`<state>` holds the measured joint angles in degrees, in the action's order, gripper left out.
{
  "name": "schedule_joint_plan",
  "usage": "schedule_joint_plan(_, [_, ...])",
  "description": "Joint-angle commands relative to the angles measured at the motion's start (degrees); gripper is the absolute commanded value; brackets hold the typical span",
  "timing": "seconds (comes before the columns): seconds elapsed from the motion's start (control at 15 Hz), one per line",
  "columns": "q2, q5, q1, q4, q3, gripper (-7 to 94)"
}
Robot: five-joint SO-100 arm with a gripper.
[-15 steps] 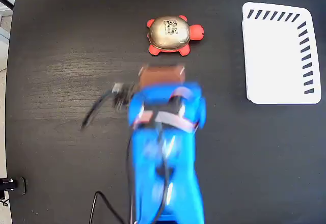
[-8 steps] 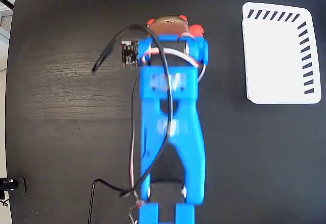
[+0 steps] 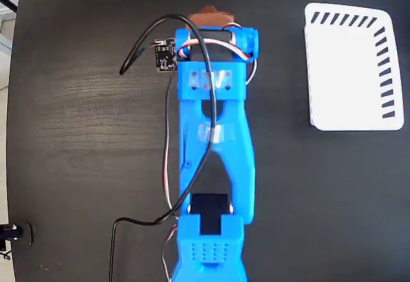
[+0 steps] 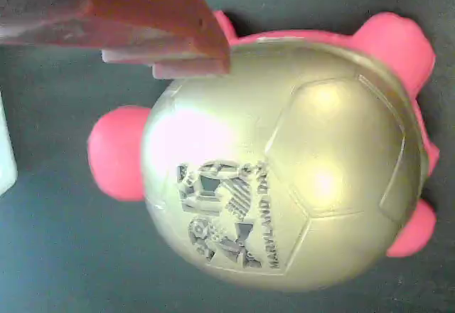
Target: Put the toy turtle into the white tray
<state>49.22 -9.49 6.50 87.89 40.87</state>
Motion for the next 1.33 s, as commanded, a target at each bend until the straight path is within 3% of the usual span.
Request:
schedule_joint_plan(0.0, [0.70,-1.58,0.88,3.16,-7.65,60])
schedule_joint_plan(0.87, [-18.46,-2.29,1.49,3.52,-21.88,61])
schedule_joint_plan(1.13, [-20.30,-2.72,1.23,3.43,-23.82,44])
schedule_joint_plan(1.27, [-20.13,-2.46,1.32,3.34,-24.43,28])
